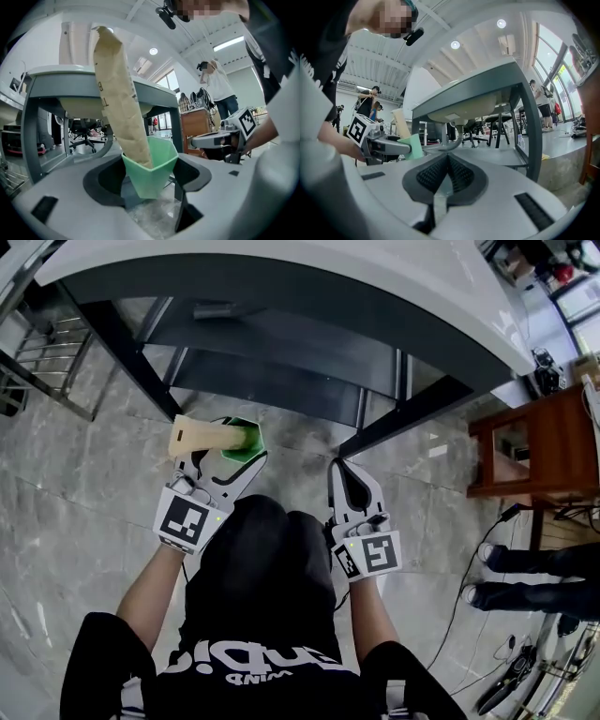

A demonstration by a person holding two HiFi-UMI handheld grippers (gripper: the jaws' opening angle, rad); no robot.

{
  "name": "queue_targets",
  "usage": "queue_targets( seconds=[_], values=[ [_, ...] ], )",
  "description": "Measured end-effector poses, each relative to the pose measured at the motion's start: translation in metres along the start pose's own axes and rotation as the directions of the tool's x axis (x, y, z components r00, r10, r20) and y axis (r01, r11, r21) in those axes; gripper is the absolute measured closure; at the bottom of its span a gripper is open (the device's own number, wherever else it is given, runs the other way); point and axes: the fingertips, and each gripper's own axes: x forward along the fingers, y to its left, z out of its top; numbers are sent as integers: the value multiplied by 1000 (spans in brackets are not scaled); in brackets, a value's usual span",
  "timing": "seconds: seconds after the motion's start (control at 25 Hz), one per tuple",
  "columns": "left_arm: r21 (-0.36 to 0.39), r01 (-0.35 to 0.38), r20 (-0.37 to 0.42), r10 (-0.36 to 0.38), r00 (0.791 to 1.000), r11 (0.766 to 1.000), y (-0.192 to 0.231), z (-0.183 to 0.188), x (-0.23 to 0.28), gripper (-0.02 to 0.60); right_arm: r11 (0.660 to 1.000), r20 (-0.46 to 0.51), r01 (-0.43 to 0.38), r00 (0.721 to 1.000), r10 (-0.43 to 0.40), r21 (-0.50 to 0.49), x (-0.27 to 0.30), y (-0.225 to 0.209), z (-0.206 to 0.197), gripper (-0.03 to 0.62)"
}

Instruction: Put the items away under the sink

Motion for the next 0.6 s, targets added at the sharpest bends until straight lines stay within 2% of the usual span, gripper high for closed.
queue_targets(
  seconds=[0.2, 0.6],
  values=[
    [29, 23, 14, -24, 1000, 999, -5, -10, 7, 253, 1000, 11, 2, 1000, -1, -23, -2, 1, -11, 577],
    [28, 50, 11, -50, 999, 998, -1, -15, 37, 253, 1000, 10, -21, 1000, 21, -14, -7, 13, -15, 577]
  ],
)
